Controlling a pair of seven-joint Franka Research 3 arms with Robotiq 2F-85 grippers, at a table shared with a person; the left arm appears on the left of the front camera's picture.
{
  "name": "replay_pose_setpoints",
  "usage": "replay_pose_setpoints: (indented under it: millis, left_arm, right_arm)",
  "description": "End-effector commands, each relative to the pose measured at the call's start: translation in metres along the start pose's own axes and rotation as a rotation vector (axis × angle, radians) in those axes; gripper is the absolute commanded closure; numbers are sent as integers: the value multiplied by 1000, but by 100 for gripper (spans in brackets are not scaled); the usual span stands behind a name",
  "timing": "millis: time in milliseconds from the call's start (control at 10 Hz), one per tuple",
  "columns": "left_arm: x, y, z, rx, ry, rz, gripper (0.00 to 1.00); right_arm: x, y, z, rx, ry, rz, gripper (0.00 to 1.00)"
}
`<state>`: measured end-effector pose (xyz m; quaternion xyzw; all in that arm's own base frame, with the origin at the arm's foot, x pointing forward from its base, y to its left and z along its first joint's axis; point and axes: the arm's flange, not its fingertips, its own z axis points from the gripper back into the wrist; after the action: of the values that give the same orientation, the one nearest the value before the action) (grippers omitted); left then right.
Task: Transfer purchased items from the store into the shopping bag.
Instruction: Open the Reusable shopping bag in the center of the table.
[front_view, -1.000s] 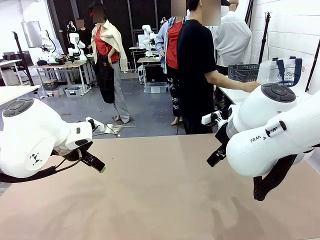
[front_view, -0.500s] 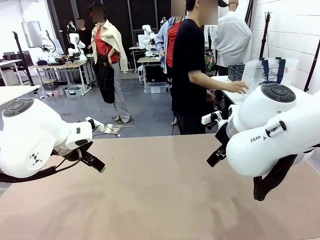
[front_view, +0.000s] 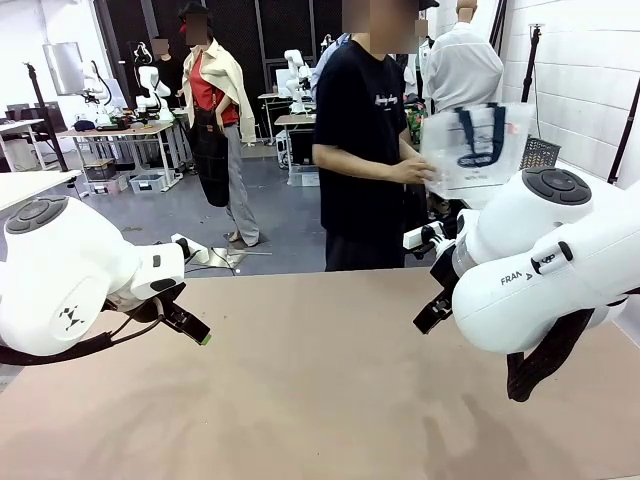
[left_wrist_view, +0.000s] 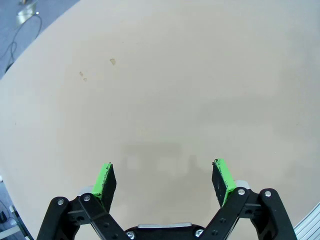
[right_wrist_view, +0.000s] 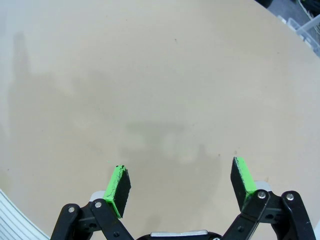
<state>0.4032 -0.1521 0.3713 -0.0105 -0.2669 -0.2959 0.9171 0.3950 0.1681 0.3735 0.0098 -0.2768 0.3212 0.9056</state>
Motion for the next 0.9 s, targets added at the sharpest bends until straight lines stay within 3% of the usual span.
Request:
replay_pose_setpoints:
  millis: [0,800]
  left_arm:
    - [0,1,0,1,0,2,0]
    - [0,1,0,1,0,2,0]
  right_arm:
    - [0,0,0,0,0,0,0]
    - [0,0,0,0,0,0,0]
